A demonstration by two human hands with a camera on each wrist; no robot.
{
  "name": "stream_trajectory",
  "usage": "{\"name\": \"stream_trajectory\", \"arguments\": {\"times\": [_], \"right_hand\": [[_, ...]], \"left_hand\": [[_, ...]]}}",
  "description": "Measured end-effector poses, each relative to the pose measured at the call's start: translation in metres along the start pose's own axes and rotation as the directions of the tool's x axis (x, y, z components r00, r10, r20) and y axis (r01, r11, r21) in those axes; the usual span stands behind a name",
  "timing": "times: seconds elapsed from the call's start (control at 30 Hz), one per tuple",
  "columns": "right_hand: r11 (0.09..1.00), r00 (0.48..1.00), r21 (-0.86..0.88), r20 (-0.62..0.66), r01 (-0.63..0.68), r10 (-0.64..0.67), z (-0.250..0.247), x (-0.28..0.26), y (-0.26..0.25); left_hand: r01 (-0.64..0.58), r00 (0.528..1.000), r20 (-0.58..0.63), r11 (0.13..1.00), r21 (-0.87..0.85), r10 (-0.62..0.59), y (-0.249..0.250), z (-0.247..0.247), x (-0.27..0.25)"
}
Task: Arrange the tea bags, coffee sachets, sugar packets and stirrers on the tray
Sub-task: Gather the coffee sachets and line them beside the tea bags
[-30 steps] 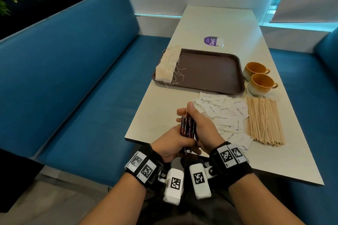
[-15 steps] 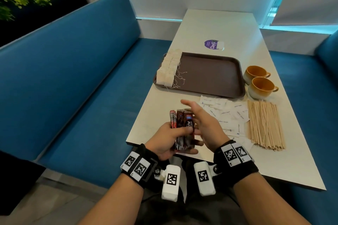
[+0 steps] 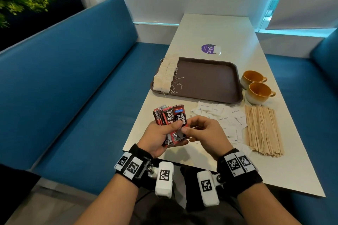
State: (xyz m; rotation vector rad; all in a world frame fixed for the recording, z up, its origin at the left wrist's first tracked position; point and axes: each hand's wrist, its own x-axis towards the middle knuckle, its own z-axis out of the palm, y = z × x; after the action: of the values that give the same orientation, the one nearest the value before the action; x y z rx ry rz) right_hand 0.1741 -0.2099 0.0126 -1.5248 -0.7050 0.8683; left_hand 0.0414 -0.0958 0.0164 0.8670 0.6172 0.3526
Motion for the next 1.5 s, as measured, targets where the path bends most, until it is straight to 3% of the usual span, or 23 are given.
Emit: {"name": "stream_trajectory", "arguments": {"times": [0.23, 0.4, 0.7, 0.97, 1.2, 1.37, 1.5], "right_hand": [[0.987, 0.992, 0.150, -0.097, -0.062, 0.077, -0.014, -0.007, -0.012], [0.994, 0.992, 0.078, -0.089, -0.082, 0.089, -0.026, -0.008, -0.016], [0.997, 0.989, 0.060, -0.135, -0.056, 0.063, -0.046, 0.029, -0.038], [1.000, 0.984, -0.014, -0.175, -0.023, 0.021, -0.072, 0.108, -0.066], [0.997, 0.974, -0.073, -0.220, 0.029, -0.045, -0.094, 0.191, -0.068], [0.996, 0.972, -0.082, -0.232, 0.031, -0.049, -0.101, 0.260, -0.067], [0.980, 0.969, -0.198, -0.235, 0.023, -0.071, -0.100, 0.322, -0.056]], "left_hand": [[-0.061, 0.995, -0.074, 0.996, 0.060, 0.066, 0.003, -0.002, 0.013], [-0.104, 0.994, -0.023, 0.990, 0.094, 0.106, 0.011, -0.003, 0.025], [-0.139, 0.989, -0.037, 0.981, 0.134, 0.145, 0.032, -0.001, 0.074], [-0.188, 0.982, 0.004, 0.969, 0.159, 0.190, 0.071, 0.020, 0.142], [-0.151, 0.987, 0.050, 0.985, -0.081, 0.156, 0.093, 0.010, 0.205], [-0.325, 0.945, -0.067, 0.943, -0.063, 0.321, 0.098, 0.008, 0.231], [-0.385, 0.922, -0.105, 0.910, -0.154, 0.372, 0.100, -0.002, 0.243]]}}
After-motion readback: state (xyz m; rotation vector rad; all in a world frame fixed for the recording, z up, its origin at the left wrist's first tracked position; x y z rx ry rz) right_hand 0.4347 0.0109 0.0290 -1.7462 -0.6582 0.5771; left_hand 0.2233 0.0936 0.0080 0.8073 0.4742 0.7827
